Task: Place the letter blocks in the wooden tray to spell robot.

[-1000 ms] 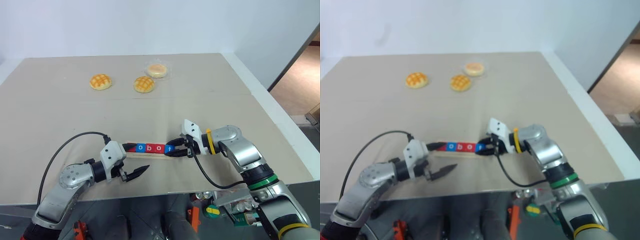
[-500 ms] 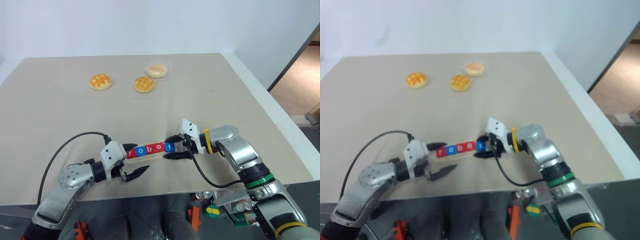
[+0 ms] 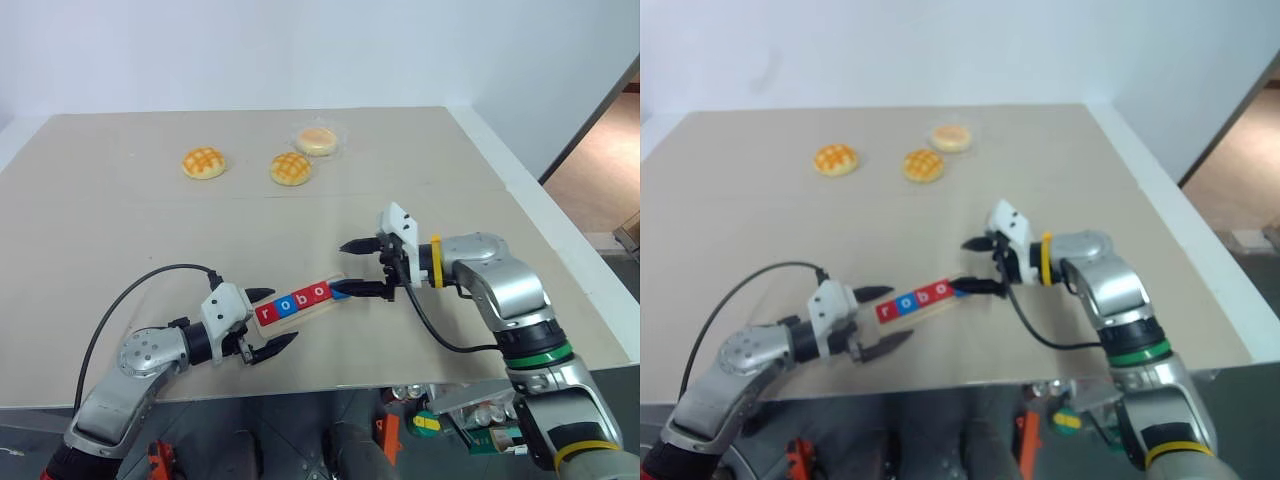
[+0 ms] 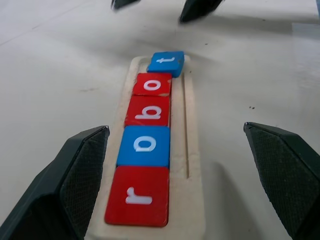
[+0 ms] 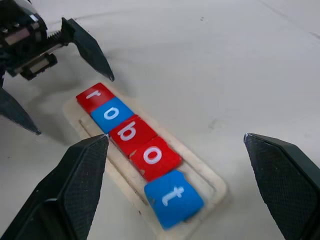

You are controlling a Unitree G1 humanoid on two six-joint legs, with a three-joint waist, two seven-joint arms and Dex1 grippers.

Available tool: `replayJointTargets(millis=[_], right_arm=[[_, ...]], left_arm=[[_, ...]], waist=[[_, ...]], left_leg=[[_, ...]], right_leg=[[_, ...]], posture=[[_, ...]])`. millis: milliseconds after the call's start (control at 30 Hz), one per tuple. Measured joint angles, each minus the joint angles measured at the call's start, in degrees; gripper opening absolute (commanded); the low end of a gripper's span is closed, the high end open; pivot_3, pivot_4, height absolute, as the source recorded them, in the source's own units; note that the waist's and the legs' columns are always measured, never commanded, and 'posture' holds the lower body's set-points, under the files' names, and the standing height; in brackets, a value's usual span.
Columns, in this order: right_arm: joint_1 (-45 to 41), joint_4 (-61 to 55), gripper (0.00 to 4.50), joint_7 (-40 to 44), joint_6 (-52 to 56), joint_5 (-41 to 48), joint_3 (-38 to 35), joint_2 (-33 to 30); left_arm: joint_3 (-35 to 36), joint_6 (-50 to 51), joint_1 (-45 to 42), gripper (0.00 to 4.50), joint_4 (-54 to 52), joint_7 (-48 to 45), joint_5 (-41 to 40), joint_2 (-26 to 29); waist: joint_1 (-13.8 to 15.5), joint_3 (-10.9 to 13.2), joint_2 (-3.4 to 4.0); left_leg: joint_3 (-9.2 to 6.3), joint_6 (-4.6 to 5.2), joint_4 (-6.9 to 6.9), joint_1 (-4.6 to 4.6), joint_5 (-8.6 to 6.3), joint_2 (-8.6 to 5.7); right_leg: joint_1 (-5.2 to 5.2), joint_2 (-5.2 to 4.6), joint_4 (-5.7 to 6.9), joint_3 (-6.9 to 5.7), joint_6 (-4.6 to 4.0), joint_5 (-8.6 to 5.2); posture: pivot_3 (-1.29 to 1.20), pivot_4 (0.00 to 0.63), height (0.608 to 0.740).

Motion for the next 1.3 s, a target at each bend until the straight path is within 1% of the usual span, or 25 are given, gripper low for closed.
replayJointTargets(millis=[33,100,233,400,433,633,967,1300], right_arm=[[0.8,0.0,3.94,-0.5,0.1,0.0,-0.4,-0.3],[2.0,0.1,3.25,-1.8,0.0,-0.1,-0.6,-0.7],[4.3,0.3,1.98,-4.1,0.4,-0.2,-1.1,-1.0],[6.0,0.3,0.18,-6.4,0.5,-0.5,-1.0,-1.0],[6.1,0.3,0.04,-6.5,0.6,-0.5,-1.0,-1.0],[6.7,0.1,0.04,-7.3,1.1,-0.5,-0.5,-0.8],[7.3,-3.3,0.04,-4.5,2.1,0.7,0.1,-1.4],[7.3,-3.5,0.04,-4.3,1.4,0.5,2.1,-1.4]], left_arm=[[0.0,-0.2,0.0,4.50,0.2,-0.2,0.0,0.0],[0.0,-0.5,-0.1,4.50,0.4,-0.4,0.0,0.0],[0.0,-0.7,-1.0,4.50,0.6,-1.2,-0.5,0.0],[0.1,-0.6,-1.0,4.50,0.8,-2.1,-1.5,0.0],[0.1,-0.6,-1.0,4.50,0.8,-2.3,-1.6,0.0],[0.1,-0.6,-1.0,4.50,0.8,-2.6,-1.8,0.1],[0.1,-0.6,-1.0,4.50,0.8,-2.5,-1.8,0.3],[0.1,-0.6,-1.0,4.50,0.8,-2.4,-1.5,0.3]], waist=[[0.0,0.0,0.00],[0.0,0.0,0.01],[-0.1,0.0,0.01],[-0.1,0.0,0.01],[-0.1,0.0,0.01],[-0.1,0.0,0.00],[-0.1,0.0,0.00],[-0.1,0.0,0.00]], left_leg=[[0.03,0.00,0.00,0.00,0.00,-0.01],[0.06,0.00,0.01,0.01,0.00,-0.01],[0.08,0.00,0.01,0.03,0.00,0.01],[0.10,0.00,-0.01,0.01,0.00,0.01],[0.10,0.00,-0.01,0.01,0.00,0.01],[0.10,0.00,-0.01,0.01,0.00,0.01],[0.10,0.00,-0.01,0.01,0.00,0.01],[0.10,0.00,0.00,0.01,0.00,0.01]], right_leg=[[-0.01,-0.01,0.00,0.03,0.00,0.00],[-0.02,-0.01,0.00,0.06,0.01,0.02],[-0.02,0.02,0.01,0.08,0.00,0.03],[-0.05,0.03,0.00,0.10,0.00,0.03],[-0.05,0.02,0.00,0.10,0.00,0.03],[-0.05,0.02,0.00,0.11,0.01,0.03],[-0.05,0.03,0.00,0.10,0.01,0.03],[-0.06,0.02,0.00,0.10,0.01,0.02]], posture=[[0.00,0.150,0.740],[0.00,0.150,0.740],[0.00,0.150,0.740],[0.00,0.150,0.740],[0.00,0.150,0.740],[0.00,0.150,0.740],[0.00,0.150,0.740],[0.00,0.150,0.740]])
